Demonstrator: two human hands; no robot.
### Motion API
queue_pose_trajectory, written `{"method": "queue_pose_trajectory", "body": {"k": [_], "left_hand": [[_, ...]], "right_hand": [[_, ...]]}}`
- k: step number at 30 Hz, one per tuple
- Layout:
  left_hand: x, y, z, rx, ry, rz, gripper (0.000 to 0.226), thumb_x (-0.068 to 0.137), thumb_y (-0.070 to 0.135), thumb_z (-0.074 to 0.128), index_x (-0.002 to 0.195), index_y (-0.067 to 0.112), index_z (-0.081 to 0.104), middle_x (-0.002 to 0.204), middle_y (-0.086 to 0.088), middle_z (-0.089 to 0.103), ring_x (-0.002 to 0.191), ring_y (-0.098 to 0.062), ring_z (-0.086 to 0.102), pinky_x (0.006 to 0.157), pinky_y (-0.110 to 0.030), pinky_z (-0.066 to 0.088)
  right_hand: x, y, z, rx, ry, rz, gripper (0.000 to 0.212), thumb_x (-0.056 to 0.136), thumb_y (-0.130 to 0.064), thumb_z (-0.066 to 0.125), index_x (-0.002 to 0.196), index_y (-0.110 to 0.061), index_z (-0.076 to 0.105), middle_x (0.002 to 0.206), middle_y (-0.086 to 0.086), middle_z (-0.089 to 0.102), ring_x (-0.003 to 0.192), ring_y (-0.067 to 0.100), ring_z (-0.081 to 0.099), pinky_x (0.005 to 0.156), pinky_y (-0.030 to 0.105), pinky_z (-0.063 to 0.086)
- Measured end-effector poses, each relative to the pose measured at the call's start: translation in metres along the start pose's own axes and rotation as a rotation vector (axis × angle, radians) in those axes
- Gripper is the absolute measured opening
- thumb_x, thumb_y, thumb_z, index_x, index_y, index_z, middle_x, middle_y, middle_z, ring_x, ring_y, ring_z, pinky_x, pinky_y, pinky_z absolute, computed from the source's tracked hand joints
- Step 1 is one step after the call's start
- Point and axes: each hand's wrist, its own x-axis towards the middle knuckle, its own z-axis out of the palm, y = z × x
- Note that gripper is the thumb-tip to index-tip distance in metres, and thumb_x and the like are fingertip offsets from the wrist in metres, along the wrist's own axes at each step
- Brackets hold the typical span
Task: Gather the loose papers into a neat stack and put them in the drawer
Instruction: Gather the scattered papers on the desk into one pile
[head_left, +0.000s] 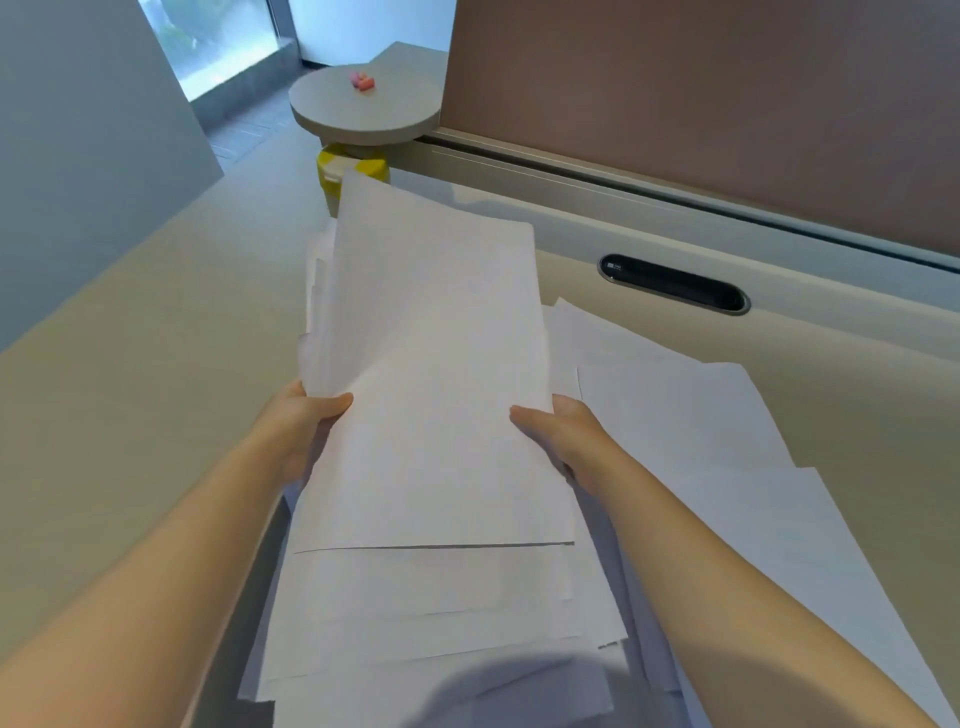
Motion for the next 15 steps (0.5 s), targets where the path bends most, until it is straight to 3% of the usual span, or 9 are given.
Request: {"method": "queue_pose_trajectory", "body": {"k": [2, 4, 6, 9, 10, 11, 13, 14, 15], "left_hand": [[-0.01, 0.002, -0.002, 0.029, -0.025, -0.006, 0.018, 0.09, -0.006, 0.043, 0.086, 0.008, 0.054, 0.052, 0.002, 0.071, 0.042, -0.006, 0.066, 0.043, -0.019, 0.053], [-0.021, 0.003, 0.003, 0.03, -0.064, -0.008, 0.019, 0.091, -0.004, 0.042, 0.106, 0.001, 0.054, 0.064, 0.0, 0.072, 0.058, -0.012, 0.069, 0.055, -0.026, 0.054], [-0.034, 0.002, 0.015, 0.025, -0.081, -0.047, 0.031, 0.093, 0.002, 0.043, 0.123, -0.003, 0.048, 0.078, -0.003, 0.068, 0.069, -0.016, 0.064, 0.068, -0.031, 0.052], [-0.056, -0.003, 0.041, 0.016, -0.14, -0.115, 0.034, 0.092, 0.009, 0.047, 0.124, 0.001, 0.05, 0.066, -0.003, 0.074, 0.058, -0.017, 0.071, 0.057, -0.025, 0.057], [-0.064, -0.007, 0.052, 0.031, -0.14, -0.121, 0.035, 0.091, 0.009, 0.048, 0.125, -0.001, 0.05, 0.076, -0.007, 0.076, 0.068, -0.021, 0.072, 0.064, -0.029, 0.059], [-0.073, -0.012, 0.065, 0.064, -0.131, -0.115, 0.038, 0.091, 0.008, 0.049, 0.128, -0.004, 0.047, 0.096, -0.013, 0.074, 0.088, -0.026, 0.07, 0.08, -0.035, 0.057], [-0.085, -0.027, 0.095, 0.157, -0.112, -0.088, 0.045, 0.09, 0.006, 0.052, 0.132, -0.007, 0.043, 0.126, -0.021, 0.059, 0.117, -0.034, 0.056, 0.105, -0.038, 0.042], [-0.091, -0.037, 0.11, 0.192, -0.099, -0.079, 0.045, 0.089, 0.006, 0.054, 0.131, -0.007, 0.045, 0.124, -0.022, 0.059, 0.114, -0.035, 0.056, 0.101, -0.03, 0.044], [-0.099, -0.045, 0.126, 0.226, -0.089, -0.083, 0.04, 0.088, 0.007, 0.055, 0.125, -0.005, 0.049, 0.109, -0.022, 0.063, 0.099, -0.034, 0.061, 0.084, -0.02, 0.051]], "right_hand": [[-0.001, -0.004, 0.0, 0.011, 0.027, -0.051, 0.029, 0.087, -0.004, 0.053, 0.116, 0.002, 0.056, 0.114, 0.017, 0.064, 0.09, 0.023, 0.063, 0.078, 0.025, 0.052], [-0.007, -0.009, -0.007, -0.008, 0.065, -0.091, 0.031, 0.087, 0.0, 0.051, 0.117, 0.003, 0.055, 0.119, 0.019, 0.062, 0.097, 0.031, 0.061, 0.089, 0.036, 0.05], [-0.016, -0.011, -0.021, -0.029, 0.09, -0.115, 0.032, 0.087, 0.002, 0.05, 0.119, 0.003, 0.054, 0.113, 0.014, 0.062, 0.098, 0.031, 0.06, 0.088, 0.036, 0.049], [-0.031, -0.003, -0.051, 0.0, 0.118, -0.125, 0.035, 0.088, 0.007, 0.047, 0.122, 0.006, 0.05, 0.112, 0.013, 0.059, 0.101, 0.031, 0.058, 0.086, 0.033, 0.045], [-0.036, 0.003, -0.063, 0.012, 0.123, -0.126, 0.035, 0.088, 0.008, 0.046, 0.122, 0.008, 0.049, 0.116, 0.017, 0.058, 0.105, 0.034, 0.057, 0.087, 0.032, 0.044], [-0.041, 0.008, -0.075, 0.02, 0.124, -0.129, 0.035, 0.088, 0.01, 0.045, 0.122, 0.009, 0.049, 0.118, 0.019, 0.058, 0.108, 0.035, 0.056, 0.089, 0.032, 0.043], [-0.052, 0.022, -0.102, 0.033, 0.123, -0.134, 0.034, 0.088, 0.012, 0.043, 0.122, 0.011, 0.048, 0.115, 0.016, 0.056, 0.105, 0.031, 0.055, 0.091, 0.03, 0.041], [-0.055, 0.03, -0.116, 0.043, 0.122, -0.136, 0.035, 0.088, 0.013, 0.042, 0.122, 0.011, 0.048, 0.114, 0.013, 0.055, 0.102, 0.028, 0.054, 0.092, 0.029, 0.041], [-0.06, 0.038, -0.13, 0.041, 0.124, -0.137, 0.034, 0.088, 0.013, 0.041, 0.121, 0.011, 0.048, 0.113, 0.012, 0.055, 0.101, 0.026, 0.053, 0.091, 0.028, 0.042]]}}
